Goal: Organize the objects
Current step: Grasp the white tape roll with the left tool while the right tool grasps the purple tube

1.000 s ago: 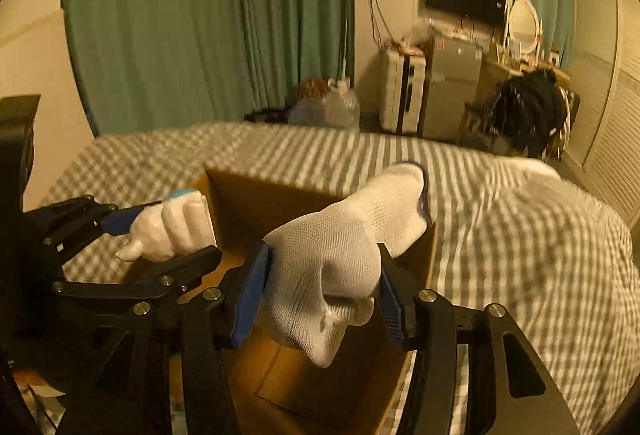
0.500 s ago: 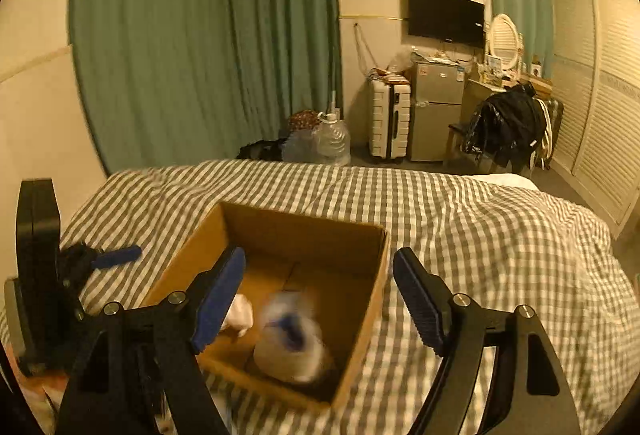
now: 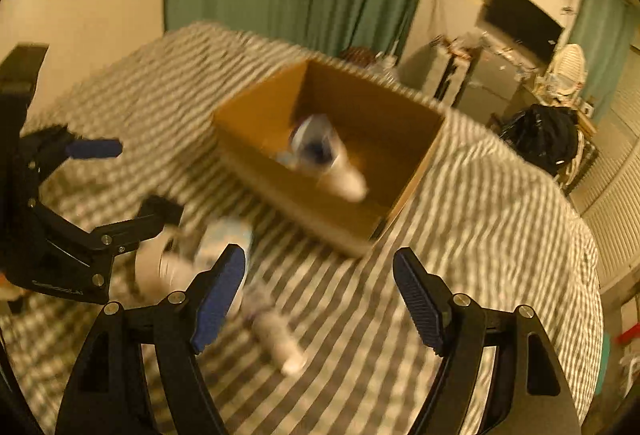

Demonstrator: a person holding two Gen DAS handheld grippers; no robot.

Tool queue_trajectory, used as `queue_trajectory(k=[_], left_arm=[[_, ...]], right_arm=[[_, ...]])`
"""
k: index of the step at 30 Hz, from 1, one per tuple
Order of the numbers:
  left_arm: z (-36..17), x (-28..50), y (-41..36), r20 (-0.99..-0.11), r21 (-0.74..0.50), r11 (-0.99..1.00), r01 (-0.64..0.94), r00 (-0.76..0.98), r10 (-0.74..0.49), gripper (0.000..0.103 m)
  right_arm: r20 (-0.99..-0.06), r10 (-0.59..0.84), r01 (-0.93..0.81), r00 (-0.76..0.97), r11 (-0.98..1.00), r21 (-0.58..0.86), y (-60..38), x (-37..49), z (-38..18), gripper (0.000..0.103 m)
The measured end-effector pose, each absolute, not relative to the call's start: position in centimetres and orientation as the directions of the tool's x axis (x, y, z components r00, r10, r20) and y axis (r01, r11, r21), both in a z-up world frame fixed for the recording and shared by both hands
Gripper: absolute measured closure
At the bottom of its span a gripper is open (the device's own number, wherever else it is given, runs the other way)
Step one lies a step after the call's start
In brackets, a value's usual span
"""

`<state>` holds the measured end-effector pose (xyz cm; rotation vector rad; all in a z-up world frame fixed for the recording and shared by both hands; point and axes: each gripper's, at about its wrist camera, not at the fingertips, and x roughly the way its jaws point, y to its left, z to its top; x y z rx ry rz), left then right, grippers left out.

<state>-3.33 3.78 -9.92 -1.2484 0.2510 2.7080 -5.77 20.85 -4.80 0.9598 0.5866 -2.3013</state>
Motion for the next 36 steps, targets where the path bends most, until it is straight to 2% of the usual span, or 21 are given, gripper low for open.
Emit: queue_trajectory(k=[5,8,11,14,18,21,23,28,30,32,36], left_arm=[[-12.7,-2.6,4.6,-0.795,0.078,-0.953,-0.293,-0.595,0.118,0.006],[-13.7,-2.6,5.2,-0.812,0.075,-0.941,-0.331,-0.568,0.135,0.006],[-14.2,-2.4,6.2,-0.817,0.112,-0.922,-0.37,-0.562,0.126,0.006],[-14.5,-2.7,6.9,-0.811,0.148,-0.904,-0.401,-0.572,0.121,0.006],[-14.8,-3.2,7.4,-0.805,0.157,-0.885,-0.437,-0.576,0.142,0.005],[-14.7,-2.9,7.8,-0.803,0.148,-0.865,-0.479,-0.568,0.177,0.006],[-14.6,-2.7,7.9,-0.803,0.15,-0.859,-0.49,-0.568,0.183,0.006],[-14.1,-2.6,7.3,-0.809,0.138,-0.863,-0.486,-0.558,0.185,0.016],[-14.0,-2.6,7.1,-0.812,0.128,-0.859,-0.495,-0.549,0.196,0.016],[-14.2,-2.8,7.0,-0.826,0.12,-0.854,-0.506,-0.528,0.198,0.016],[-14.9,-3.1,7.5,-0.836,0.138,-0.835,-0.533,-0.514,0.191,0.016]], right_arm=[[-0.806,-0.324,0.684,-0.496,-0.718,-0.132,20.7,-5.8,-8.7,0.029],[-0.833,-0.316,0.691,-0.455,-0.715,-0.107,20.4,-6.4,-10.2,0.039],[-0.847,-0.328,0.689,-0.418,-0.722,-0.061,20.5,-7.2,-11.0,0.043],[-0.867,-0.328,0.699,-0.376,-0.714,-0.033,20.4,-7.5,-11.7,0.053],[-0.895,-0.292,0.706,-0.337,-0.707,-0.035,19.8,-7.9,-12.7,0.066],[-0.905,-0.278,0.715,-0.323,-0.698,-0.04,19.5,-7.8,-13.1,0.071],[-0.907,-0.27,0.719,-0.324,-0.693,-0.05,19.4,-7.6,-13.1,0.072],[-0.909,-0.245,0.729,-0.338,-0.679,-0.089,19.2,-6.8,-13.1,0.074],[-0.911,-0.239,0.734,-0.336,-0.673,-0.094,19.2,-6.6,-13.1,0.073],[-0.922,-0.227,0.742,-0.314,-0.664,-0.089,19.2,-6.7,-13.4,0.067],[-0.927,-0.209,0.743,-0.311,-0.661,-0.1,19.1,-6.7,-13.6,0.067]])
